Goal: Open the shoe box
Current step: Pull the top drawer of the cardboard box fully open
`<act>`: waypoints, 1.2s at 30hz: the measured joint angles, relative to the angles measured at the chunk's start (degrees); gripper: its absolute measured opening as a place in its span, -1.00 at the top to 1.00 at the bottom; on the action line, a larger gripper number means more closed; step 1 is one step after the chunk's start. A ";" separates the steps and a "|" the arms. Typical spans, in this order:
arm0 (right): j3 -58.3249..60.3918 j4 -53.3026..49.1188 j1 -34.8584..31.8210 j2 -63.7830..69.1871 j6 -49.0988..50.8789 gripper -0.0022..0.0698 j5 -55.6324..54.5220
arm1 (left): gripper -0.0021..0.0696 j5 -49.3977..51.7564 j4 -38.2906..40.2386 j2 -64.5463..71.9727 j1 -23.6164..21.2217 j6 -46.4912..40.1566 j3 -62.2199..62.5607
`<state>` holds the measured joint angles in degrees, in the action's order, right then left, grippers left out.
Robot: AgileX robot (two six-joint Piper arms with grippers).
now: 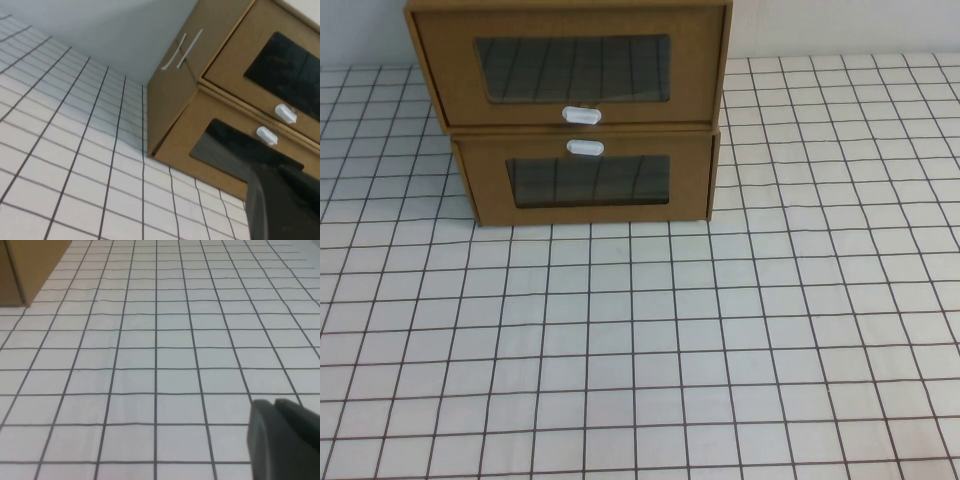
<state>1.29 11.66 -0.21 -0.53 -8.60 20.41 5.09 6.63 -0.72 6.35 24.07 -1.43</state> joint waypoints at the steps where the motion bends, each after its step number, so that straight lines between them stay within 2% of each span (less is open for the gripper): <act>1: 0.00 0.00 0.00 0.00 0.00 0.98 0.00 | 0.95 1.66 0.00 0.00 0.00 0.16 0.59; 5: 0.00 0.00 0.00 0.00 0.00 0.98 0.00 | 0.95 10.51 0.00 3.50 0.00 -0.47 7.08; 9: 0.00 0.00 0.00 0.00 0.00 0.98 0.00 | 0.95 18.39 1.11 11.22 0.00 -6.26 16.77; 12: 0.00 0.00 0.00 0.00 0.00 0.98 0.00 | 0.95 22.15 5.49 18.90 0.00 -16.09 24.25; 17: 0.00 0.00 0.00 0.00 0.00 0.98 0.00 | 0.95 26.43 17.91 32.20 0.00 -37.07 37.00; 23: 0.00 0.00 0.00 0.00 0.00 0.98 0.00 | 0.95 33.24 28.16 49.83 0.00 -53.78 54.87; 28: 0.00 0.00 0.00 0.00 0.00 0.98 0.00 | 0.95 36.58 31.80 63.62 0.00 -60.40 70.91; 36: 0.00 0.00 0.00 0.00 0.00 0.98 0.00 | 0.95 48.36 33.50 85.02 0.00 -61.62 99.00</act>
<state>1.29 11.66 -0.21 -0.53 -8.60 20.41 53.45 40.12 84.31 6.35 -37.55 97.57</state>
